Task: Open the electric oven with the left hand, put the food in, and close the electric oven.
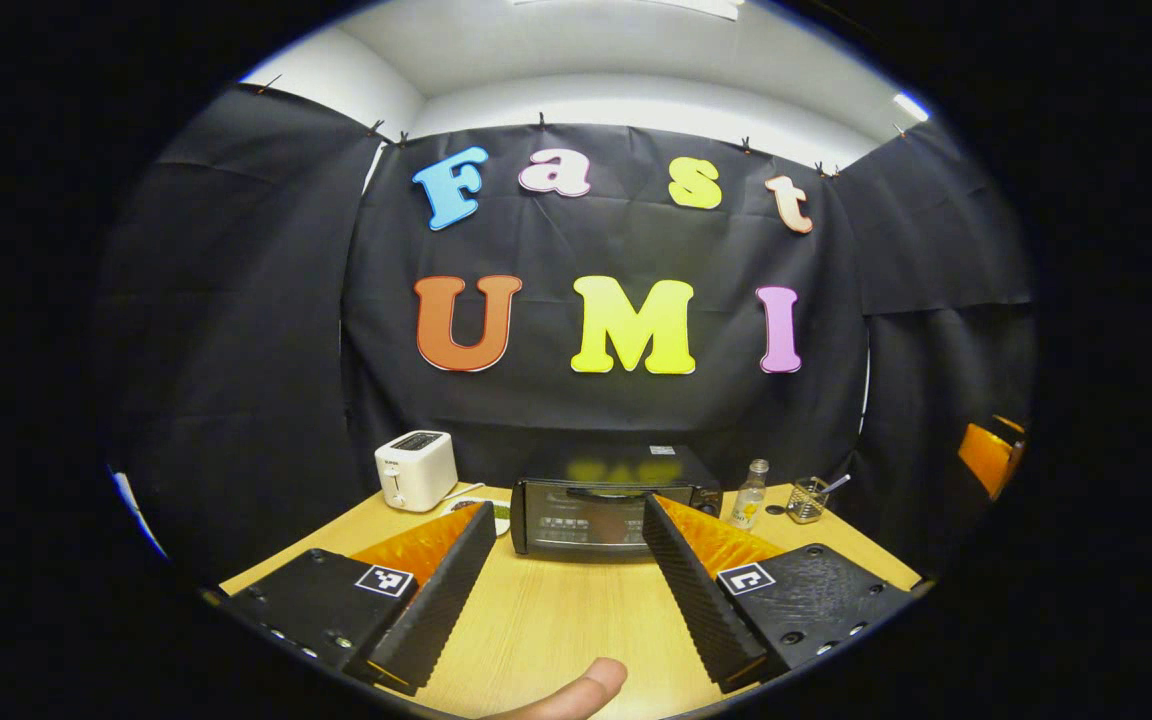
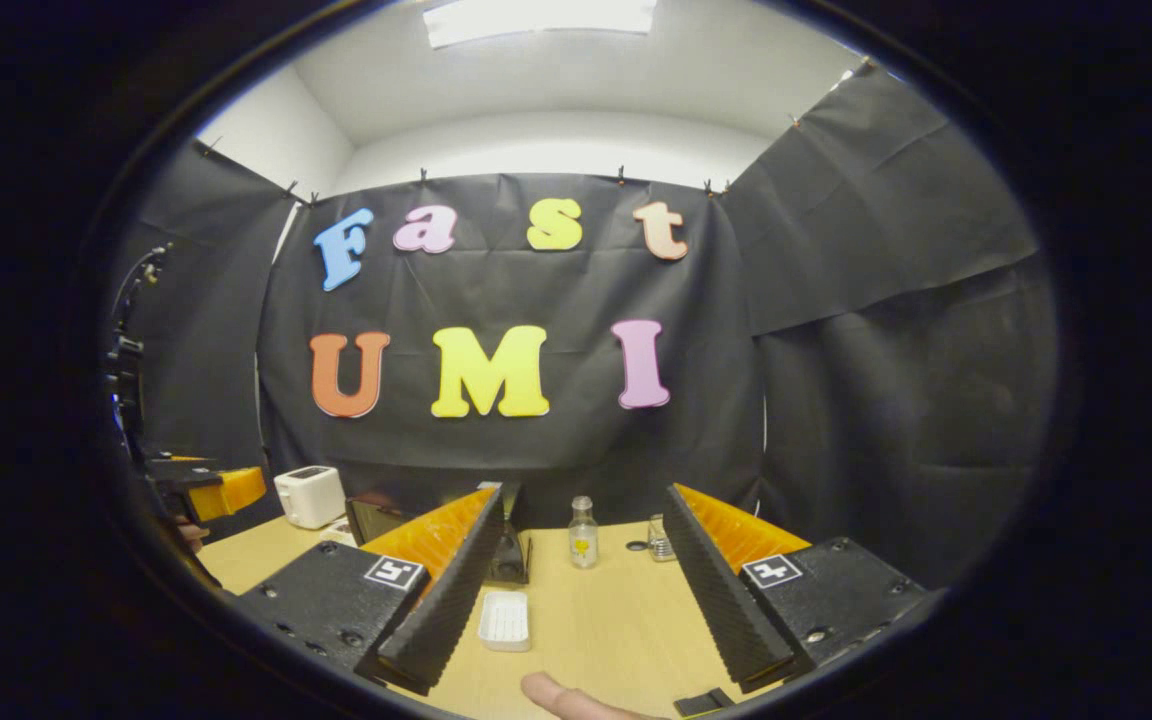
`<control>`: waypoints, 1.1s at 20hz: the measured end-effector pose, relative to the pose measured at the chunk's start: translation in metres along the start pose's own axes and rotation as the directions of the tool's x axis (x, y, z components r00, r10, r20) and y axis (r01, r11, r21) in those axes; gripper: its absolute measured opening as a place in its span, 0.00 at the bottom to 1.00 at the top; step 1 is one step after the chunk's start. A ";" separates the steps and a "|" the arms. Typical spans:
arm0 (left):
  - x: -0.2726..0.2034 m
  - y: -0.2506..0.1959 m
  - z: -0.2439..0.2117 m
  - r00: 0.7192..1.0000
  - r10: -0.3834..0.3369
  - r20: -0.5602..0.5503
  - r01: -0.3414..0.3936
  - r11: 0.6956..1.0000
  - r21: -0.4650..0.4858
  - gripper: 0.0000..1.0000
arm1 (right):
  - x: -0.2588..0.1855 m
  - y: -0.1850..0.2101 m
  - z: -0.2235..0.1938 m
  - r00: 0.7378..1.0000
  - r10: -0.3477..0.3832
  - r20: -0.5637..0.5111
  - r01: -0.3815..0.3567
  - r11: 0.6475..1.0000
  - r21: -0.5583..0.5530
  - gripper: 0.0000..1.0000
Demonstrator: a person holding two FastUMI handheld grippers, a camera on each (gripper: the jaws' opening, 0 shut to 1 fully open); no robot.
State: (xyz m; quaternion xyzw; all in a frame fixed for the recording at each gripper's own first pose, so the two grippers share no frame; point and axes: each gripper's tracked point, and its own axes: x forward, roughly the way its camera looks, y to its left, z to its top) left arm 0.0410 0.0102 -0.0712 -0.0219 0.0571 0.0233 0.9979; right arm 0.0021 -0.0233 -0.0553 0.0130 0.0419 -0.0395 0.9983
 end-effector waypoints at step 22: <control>-0.058 -0.074 0.019 0.992 -0.109 0.058 0.104 0.992 0.077 0.94 | -0.012 -0.041 0.003 1.000 0.026 -0.015 -0.026 0.999 -0.019 0.96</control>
